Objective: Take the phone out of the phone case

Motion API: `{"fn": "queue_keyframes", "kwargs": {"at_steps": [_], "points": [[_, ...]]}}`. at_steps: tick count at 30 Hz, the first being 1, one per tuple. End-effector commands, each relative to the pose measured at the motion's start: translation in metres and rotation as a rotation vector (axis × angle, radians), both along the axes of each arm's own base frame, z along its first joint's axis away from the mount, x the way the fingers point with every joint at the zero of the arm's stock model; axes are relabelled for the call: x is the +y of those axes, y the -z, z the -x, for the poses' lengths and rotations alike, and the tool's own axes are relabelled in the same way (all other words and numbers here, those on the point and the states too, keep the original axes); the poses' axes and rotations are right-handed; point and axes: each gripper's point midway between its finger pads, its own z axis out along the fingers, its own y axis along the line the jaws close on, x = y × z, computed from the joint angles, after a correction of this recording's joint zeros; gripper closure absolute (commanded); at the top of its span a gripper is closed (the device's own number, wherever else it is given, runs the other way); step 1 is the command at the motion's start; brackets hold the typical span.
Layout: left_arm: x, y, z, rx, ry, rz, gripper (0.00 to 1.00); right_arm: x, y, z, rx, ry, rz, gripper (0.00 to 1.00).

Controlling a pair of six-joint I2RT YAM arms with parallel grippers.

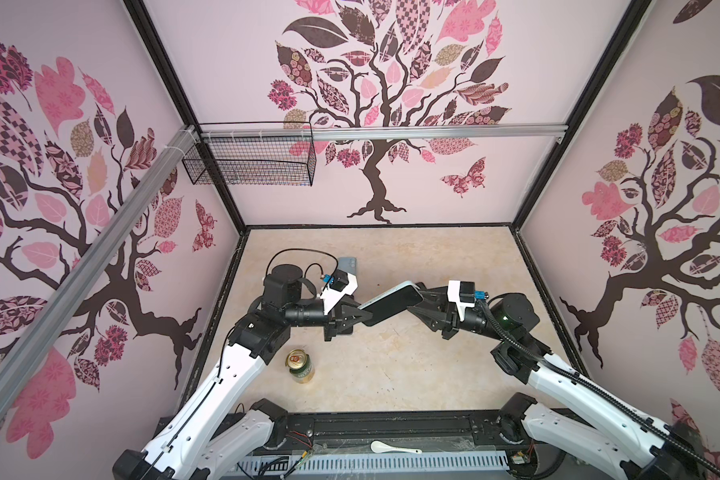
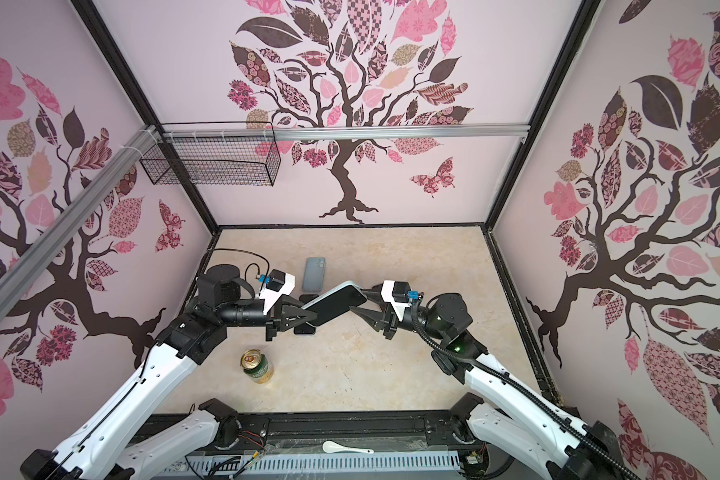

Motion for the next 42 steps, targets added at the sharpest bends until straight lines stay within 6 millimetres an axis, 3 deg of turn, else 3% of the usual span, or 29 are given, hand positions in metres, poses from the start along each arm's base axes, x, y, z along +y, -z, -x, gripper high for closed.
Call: {"fn": "queue_keyframes", "kwargs": {"at_steps": [1,5,11,21,29,36,42], "points": [[-0.003,-0.031,-0.005,-0.104,-0.038,0.111,1.00,0.006,-0.030,0.052,-0.037,-0.284,-0.037,0.59],[-0.006,-0.045,-0.003,-0.086,-0.014,0.200,1.00,0.003,-0.050,0.065,-0.016,-0.385,-0.100,0.60],[-0.005,-0.069,-0.001,-0.125,-0.025,0.313,1.00,0.002,-0.068,0.066,-0.019,-0.407,-0.142,0.62],[-0.021,-0.078,0.001,-0.128,-0.016,0.365,1.00,0.010,-0.077,0.067,-0.022,-0.426,-0.163,0.67],[-0.017,-0.090,-0.007,-0.123,-0.080,0.468,1.00,0.010,-0.094,0.061,-0.005,-0.400,-0.275,0.73],[-0.014,-0.089,-0.011,-0.118,-0.116,0.482,1.00,0.015,-0.091,0.058,0.000,-0.401,-0.258,0.79],[-0.012,-0.085,-0.014,-0.107,-0.147,0.474,1.00,0.017,-0.082,0.057,-0.013,-0.378,-0.210,0.90]]}}
